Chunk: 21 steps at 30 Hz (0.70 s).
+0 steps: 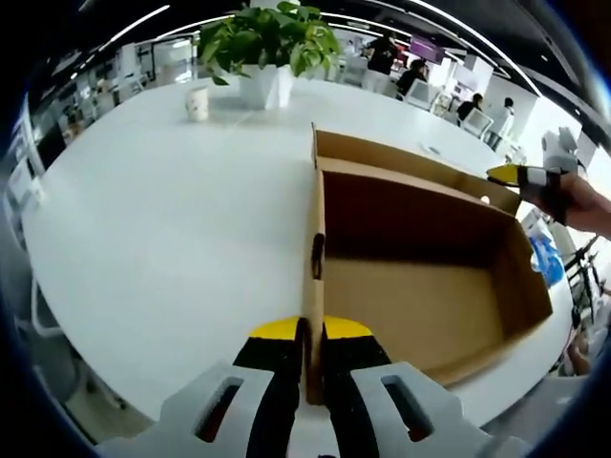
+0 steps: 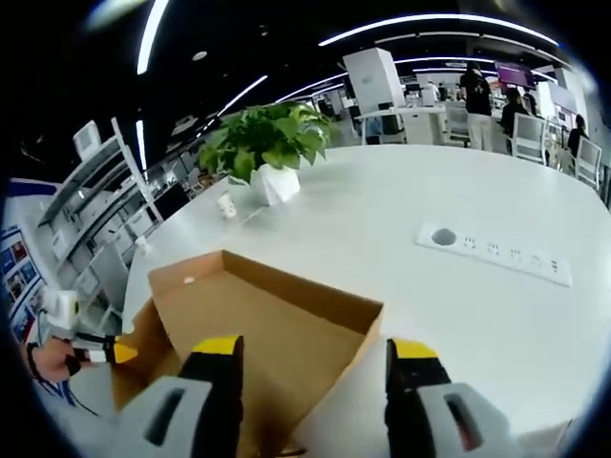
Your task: Operate the shoe box by opening the lid, removing the specified soft item, and placing it in the target area until the item is outside and the box remains undamaged.
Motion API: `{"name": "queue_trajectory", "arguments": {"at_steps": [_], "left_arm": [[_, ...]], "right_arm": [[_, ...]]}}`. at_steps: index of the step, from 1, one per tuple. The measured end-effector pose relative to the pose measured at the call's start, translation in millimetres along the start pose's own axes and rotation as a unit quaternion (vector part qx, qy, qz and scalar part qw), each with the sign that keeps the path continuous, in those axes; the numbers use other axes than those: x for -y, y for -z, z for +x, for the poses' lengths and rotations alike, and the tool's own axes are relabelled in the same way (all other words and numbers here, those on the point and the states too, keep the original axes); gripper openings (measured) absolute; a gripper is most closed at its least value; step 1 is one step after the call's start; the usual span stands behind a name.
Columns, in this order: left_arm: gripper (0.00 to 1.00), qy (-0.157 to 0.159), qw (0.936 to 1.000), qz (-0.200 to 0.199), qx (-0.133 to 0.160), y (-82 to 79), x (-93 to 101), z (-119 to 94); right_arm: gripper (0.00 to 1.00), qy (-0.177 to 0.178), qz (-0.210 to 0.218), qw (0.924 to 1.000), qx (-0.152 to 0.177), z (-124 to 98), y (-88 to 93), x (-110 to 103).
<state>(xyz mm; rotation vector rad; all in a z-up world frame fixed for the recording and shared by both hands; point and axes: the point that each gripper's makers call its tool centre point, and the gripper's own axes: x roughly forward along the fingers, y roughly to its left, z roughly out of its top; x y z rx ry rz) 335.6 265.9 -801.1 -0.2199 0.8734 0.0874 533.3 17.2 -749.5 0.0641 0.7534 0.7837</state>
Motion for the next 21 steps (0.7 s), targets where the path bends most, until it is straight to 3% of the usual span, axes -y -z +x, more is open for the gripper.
{"name": "queue_trajectory", "arguments": {"at_steps": [15,21], "left_arm": [[0.04,0.001,1.0000,0.000,0.000,-1.6,-5.0,9],[0.04,0.002,1.0000,-0.002,0.000,-2.7,-3.5,9]], "right_arm": [[0.56,-0.002,0.017,0.9997,-0.019,45,-2.2,30],[0.50,0.007,0.023,0.9992,-0.033,56,-0.9,40]]}}
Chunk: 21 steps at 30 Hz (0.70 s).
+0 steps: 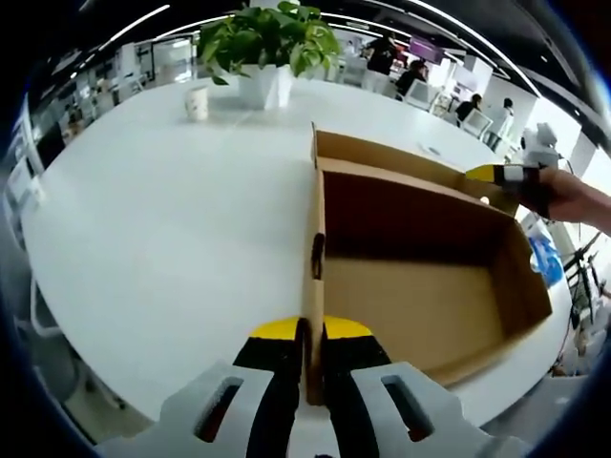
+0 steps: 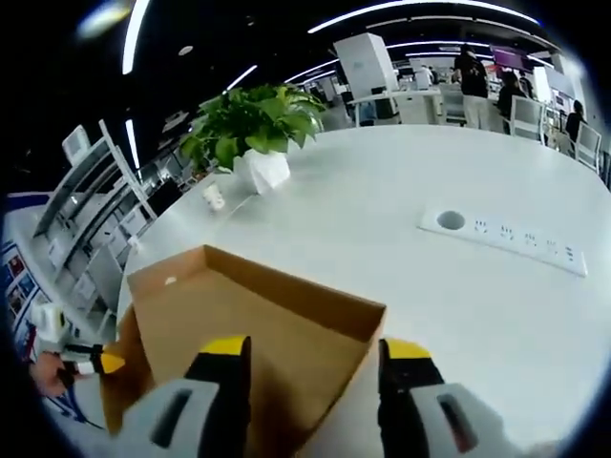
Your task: Operate the shoe box by opening the lid, removing the specified soft item, and placing it in the target area until the item is outside and the box remains undamaged.
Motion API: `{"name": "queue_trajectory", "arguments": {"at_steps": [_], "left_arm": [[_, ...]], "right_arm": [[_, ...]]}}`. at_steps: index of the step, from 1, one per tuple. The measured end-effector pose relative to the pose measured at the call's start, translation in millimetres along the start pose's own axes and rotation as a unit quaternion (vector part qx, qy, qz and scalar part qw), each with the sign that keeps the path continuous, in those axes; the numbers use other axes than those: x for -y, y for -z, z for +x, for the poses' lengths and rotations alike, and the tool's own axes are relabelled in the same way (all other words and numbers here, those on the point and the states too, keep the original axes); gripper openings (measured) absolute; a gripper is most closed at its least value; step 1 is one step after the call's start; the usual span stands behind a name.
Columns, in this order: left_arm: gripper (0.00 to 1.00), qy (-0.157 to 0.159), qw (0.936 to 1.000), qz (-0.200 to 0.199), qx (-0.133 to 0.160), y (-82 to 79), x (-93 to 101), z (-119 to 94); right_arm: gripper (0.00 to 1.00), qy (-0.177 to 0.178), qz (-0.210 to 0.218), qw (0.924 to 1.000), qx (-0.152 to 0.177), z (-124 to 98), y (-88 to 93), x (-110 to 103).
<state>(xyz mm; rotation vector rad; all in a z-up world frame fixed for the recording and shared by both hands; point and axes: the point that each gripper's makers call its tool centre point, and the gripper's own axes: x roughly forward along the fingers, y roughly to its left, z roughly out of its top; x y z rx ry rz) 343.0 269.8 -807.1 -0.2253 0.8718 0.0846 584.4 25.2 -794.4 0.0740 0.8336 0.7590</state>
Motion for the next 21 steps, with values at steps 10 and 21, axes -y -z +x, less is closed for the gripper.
{"name": "queue_trajectory", "arguments": {"at_steps": [10,21], "left_arm": [[0.04,-0.001,1.0000,0.000,0.002,-0.3,1.3,-1],[0.04,-0.003,1.0000,0.003,0.002,-0.1,2.0,-2]], "right_arm": [[0.39,0.013,0.006,0.9997,-0.019,6,5.0,8],[0.25,0.039,0.046,0.9975,-0.038,11,10.2,24]]}}
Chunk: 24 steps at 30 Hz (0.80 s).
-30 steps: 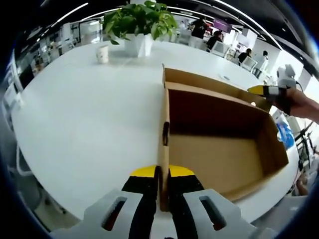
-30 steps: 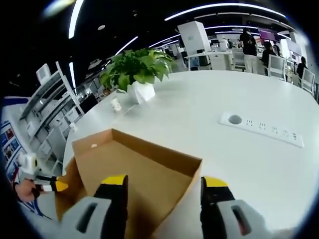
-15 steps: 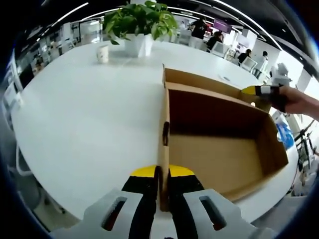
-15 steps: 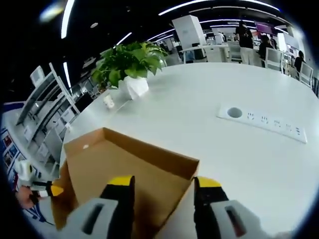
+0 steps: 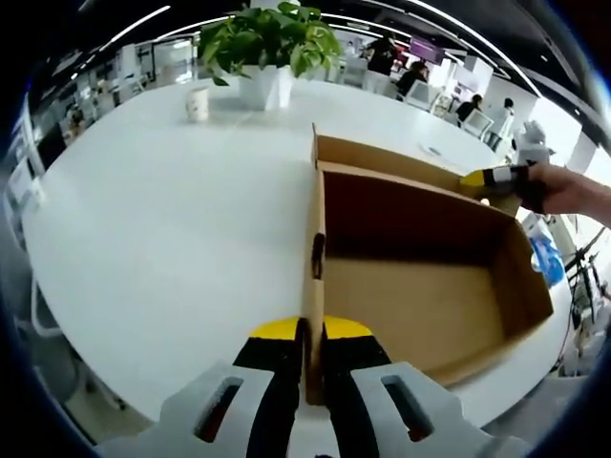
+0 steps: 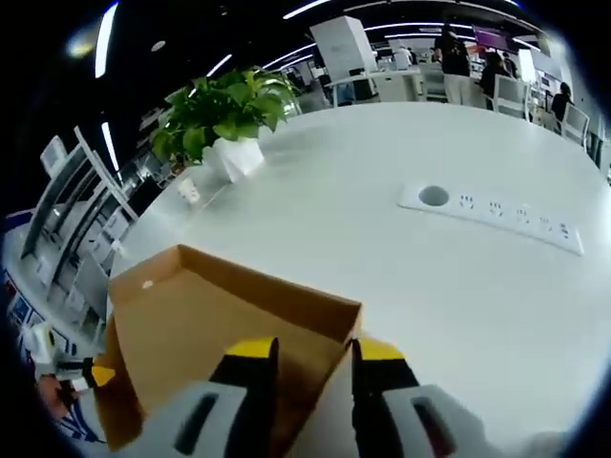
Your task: Operate the shoe box by opening the lid, removing the specified soft item, and placing it in the target area until the item is outside and the box remains undamaged.
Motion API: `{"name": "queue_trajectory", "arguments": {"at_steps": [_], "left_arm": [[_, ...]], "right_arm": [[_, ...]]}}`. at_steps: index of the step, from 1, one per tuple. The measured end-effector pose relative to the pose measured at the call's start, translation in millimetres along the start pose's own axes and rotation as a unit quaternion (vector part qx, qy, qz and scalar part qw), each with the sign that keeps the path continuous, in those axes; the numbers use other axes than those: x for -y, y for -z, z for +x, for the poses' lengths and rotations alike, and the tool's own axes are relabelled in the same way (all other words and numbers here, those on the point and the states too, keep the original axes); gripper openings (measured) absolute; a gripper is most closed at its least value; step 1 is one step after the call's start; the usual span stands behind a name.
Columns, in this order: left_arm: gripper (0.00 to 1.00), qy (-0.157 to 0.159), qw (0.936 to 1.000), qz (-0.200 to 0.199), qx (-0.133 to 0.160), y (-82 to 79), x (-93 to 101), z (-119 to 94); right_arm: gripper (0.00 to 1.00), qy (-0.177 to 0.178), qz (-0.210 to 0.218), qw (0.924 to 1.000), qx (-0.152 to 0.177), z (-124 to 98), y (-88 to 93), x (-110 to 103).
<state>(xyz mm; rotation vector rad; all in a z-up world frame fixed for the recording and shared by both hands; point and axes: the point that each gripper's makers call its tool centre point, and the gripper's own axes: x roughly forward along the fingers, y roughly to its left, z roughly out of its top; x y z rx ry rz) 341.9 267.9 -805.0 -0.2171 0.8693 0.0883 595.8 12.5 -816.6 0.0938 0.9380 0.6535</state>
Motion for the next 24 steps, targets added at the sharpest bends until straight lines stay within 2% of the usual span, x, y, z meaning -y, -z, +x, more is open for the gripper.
{"name": "queue_trajectory", "arguments": {"at_steps": [9,15,24], "left_arm": [[0.04,-0.001,1.0000,-0.001,0.000,0.3,0.1,-1],[0.04,-0.002,1.0000,-0.003,0.002,0.4,2.1,-3],[0.04,0.000,1.0000,-0.001,0.000,0.2,6.8,-9]], "right_arm": [[0.12,0.027,0.012,0.9996,-0.005,-8,-0.2,4],[0.04,0.039,0.043,0.9983,0.007,-21,-2.9,5],[0.02,0.048,0.037,0.9982,0.007,-35,-3.7,0]]}}
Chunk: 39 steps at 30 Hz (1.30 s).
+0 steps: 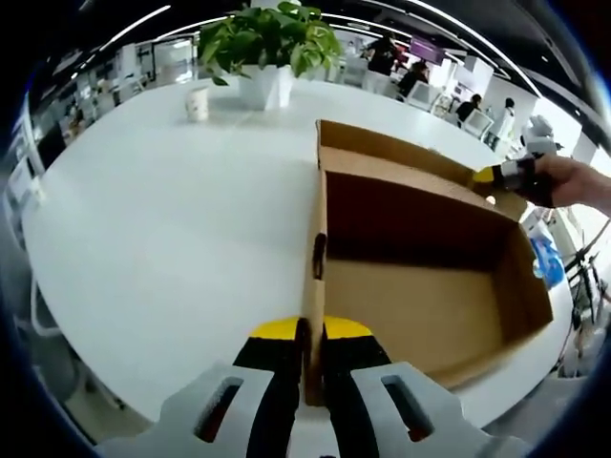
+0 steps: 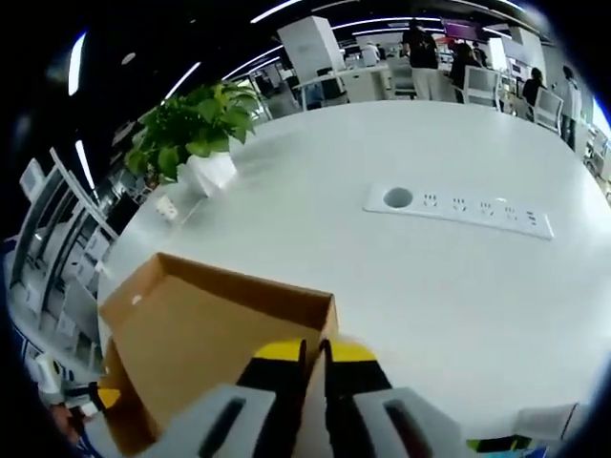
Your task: Operate the shoe box by opening the lid, removing the specified soft item, and placing it in the target area until the item is outside and the box remains undamaged.
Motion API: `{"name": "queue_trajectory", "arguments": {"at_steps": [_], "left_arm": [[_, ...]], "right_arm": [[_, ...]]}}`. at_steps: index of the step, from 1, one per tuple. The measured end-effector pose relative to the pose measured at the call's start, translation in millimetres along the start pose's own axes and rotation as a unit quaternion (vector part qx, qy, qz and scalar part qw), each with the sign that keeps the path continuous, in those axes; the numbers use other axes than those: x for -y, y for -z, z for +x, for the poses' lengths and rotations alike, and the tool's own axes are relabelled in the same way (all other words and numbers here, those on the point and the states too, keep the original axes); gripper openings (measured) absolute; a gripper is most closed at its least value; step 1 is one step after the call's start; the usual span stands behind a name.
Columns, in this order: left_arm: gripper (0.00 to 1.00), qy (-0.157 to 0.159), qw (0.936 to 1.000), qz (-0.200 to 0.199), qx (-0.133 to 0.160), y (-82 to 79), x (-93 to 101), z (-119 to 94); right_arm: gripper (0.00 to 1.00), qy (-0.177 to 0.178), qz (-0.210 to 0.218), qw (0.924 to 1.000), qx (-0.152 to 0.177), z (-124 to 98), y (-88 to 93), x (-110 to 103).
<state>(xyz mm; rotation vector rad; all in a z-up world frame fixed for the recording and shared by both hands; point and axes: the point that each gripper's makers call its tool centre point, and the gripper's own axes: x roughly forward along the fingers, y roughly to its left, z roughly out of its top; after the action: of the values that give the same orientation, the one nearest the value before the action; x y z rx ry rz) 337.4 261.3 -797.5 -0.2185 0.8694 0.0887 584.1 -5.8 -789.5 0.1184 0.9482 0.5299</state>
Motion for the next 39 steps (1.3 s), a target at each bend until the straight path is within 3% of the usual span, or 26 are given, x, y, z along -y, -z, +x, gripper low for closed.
{"name": "queue_trajectory", "arguments": {"at_steps": [29,39], "left_arm": [[0.04,-0.008,0.9997,0.013,-0.017,-0.6,-0.6,0],[0.03,-0.013,0.9996,0.012,-0.022,-2.8,-5.1,11]], "right_arm": [[0.00,-0.008,-0.010,0.9978,0.064,-48,-36.8,-17],[0.00,-0.015,-0.014,0.9962,0.084,-69,-41.8,-26]]}}
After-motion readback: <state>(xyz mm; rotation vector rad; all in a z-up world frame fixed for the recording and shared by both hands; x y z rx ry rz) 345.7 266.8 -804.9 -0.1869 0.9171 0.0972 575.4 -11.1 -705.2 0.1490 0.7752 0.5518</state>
